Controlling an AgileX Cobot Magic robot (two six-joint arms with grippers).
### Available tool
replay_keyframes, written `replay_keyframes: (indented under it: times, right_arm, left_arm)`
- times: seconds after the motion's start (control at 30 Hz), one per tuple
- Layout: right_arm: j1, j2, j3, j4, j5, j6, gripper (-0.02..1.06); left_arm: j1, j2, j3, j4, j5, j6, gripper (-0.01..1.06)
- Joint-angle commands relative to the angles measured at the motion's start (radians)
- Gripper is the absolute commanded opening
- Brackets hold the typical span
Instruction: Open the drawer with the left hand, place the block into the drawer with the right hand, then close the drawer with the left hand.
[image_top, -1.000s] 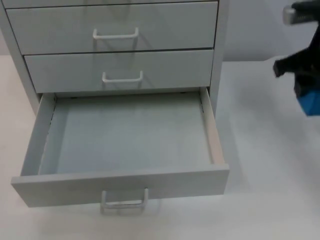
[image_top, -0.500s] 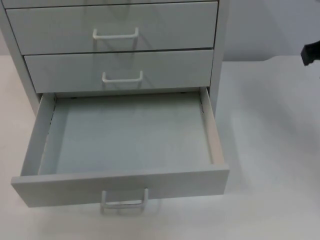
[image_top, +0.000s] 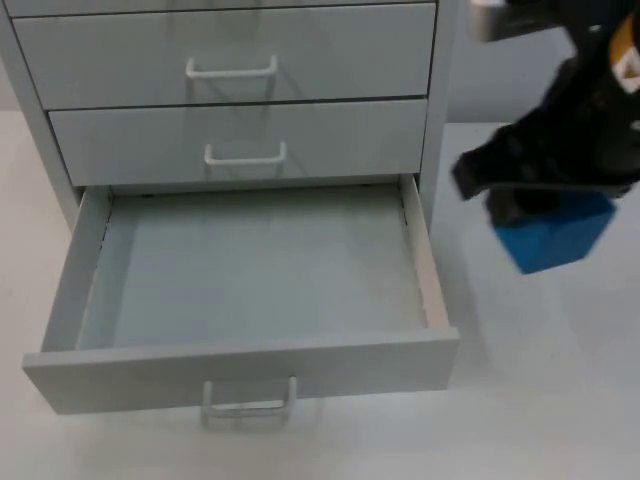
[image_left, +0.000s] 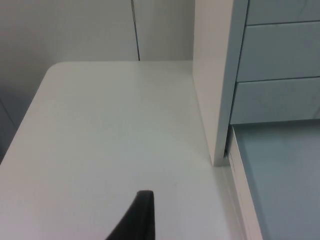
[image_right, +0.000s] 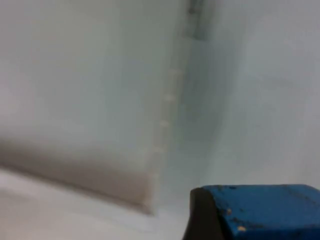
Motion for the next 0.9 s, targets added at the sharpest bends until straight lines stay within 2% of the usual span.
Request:
replay_keyframes:
  times: [0.0, 0.03, 0.13, 0.23, 0.33, 0.4, 0.5, 0.6, 0.73, 0.87]
  right_arm:
    - [0.093, -0.013, 0.002, -0.008, -0.087, 0.017, 0.00]
    - [0.093, -0.013, 0.002, -0.008, -0.087, 0.017, 0.00]
    - [0.147, -0.011, 0.002, -0.014, -0.164, 0.043, 0.00]
    - [0.165, -0.007, -0.002, -0.055, -0.200, 0.101, 0.00]
    - [0.169, 0.026, -0.026, -0.185, -0.204, 0.259, 0.00]
    - [0.169, 0.047, -0.039, -0.216, -0.191, 0.293, 0.00]
    - [0.169, 0.120, -0.098, -0.317, -0.179, 0.401, 0.00]
    - [0.169, 0.195, -0.154, -0.347, -0.182, 0.457, 0.00]
    - [0.169, 0.294, -0.224, -0.347, -0.180, 0.466, 0.00]
    - [0.169, 0.401, -0.290, -0.367, -0.180, 0.540, 0.00]
  left_arm:
    - [0.002, -0.006, 0.004, -0.011, -0.013, 0.000, 1.05]
    - [0.002, -0.006, 0.004, -0.011, -0.013, 0.000, 1.05]
    - [0.002, -0.006, 0.004, -0.011, -0.013, 0.000, 1.05]
    - [0.002, -0.006, 0.004, -0.011, -0.013, 0.000, 1.05]
    - [0.002, -0.006, 0.004, -0.011, -0.013, 0.000, 1.05]
    - [0.002, -0.006, 0.004, -0.011, -0.013, 0.000, 1.05]
    - [0.002, -0.006, 0.004, -0.015, -0.013, 0.000, 1.05]
    - [0.002, -0.006, 0.004, -0.014, -0.015, 0.000, 1.05]
    - [0.002, -0.006, 0.004, -0.014, -0.017, 0.000, 1.05]
    - [0.002, -0.006, 0.004, -0.014, -0.017, 0.000, 1.05]
